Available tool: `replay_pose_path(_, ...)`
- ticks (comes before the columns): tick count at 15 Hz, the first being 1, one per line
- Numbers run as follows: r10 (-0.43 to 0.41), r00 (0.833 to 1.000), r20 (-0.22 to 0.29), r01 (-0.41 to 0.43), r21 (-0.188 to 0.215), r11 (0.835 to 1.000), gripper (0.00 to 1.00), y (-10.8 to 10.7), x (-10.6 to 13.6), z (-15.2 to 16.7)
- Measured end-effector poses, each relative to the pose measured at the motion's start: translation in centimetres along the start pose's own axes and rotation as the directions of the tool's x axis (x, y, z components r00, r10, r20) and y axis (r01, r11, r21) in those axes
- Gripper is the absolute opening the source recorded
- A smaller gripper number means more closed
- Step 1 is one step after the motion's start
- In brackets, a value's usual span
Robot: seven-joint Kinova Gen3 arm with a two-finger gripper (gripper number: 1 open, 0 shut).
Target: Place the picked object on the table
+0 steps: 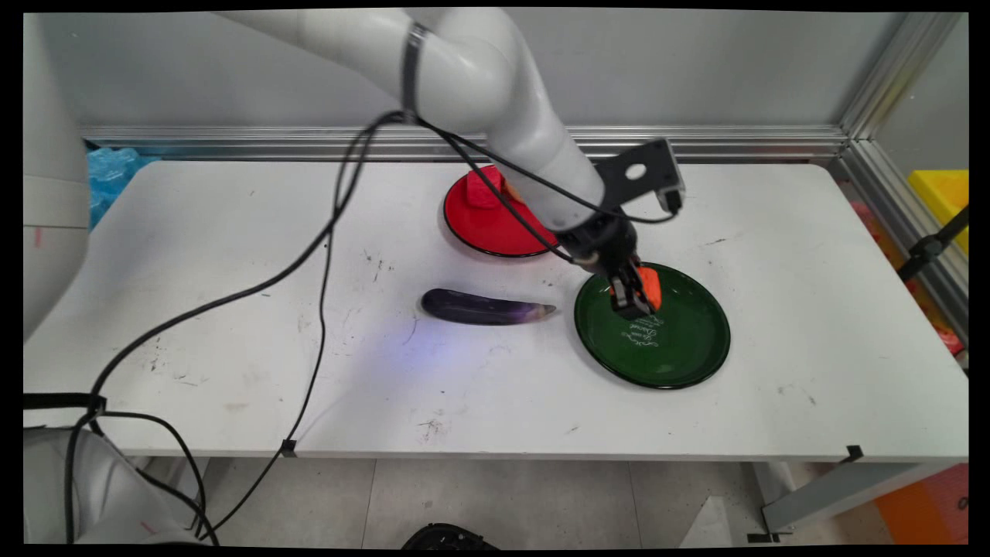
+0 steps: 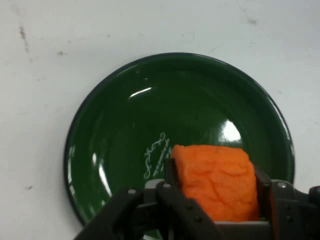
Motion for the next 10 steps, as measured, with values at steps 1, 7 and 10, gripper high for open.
replay_pose_path(1, 0.001, 1.000, -0.007, -0.001, 0.002, 1.000, 0.00, 0.1, -0.4, -1.3)
replay_pose_path(7, 0.008, 1.000, -0.012, -0.008, -0.001, 1.000, 0.00, 1.6, -4.5, -8.2)
replay_pose_path(10, 0.022, 1.000, -0.001, -0.022, -0.018, 1.000, 0.00, 3.1, -7.0, -10.4)
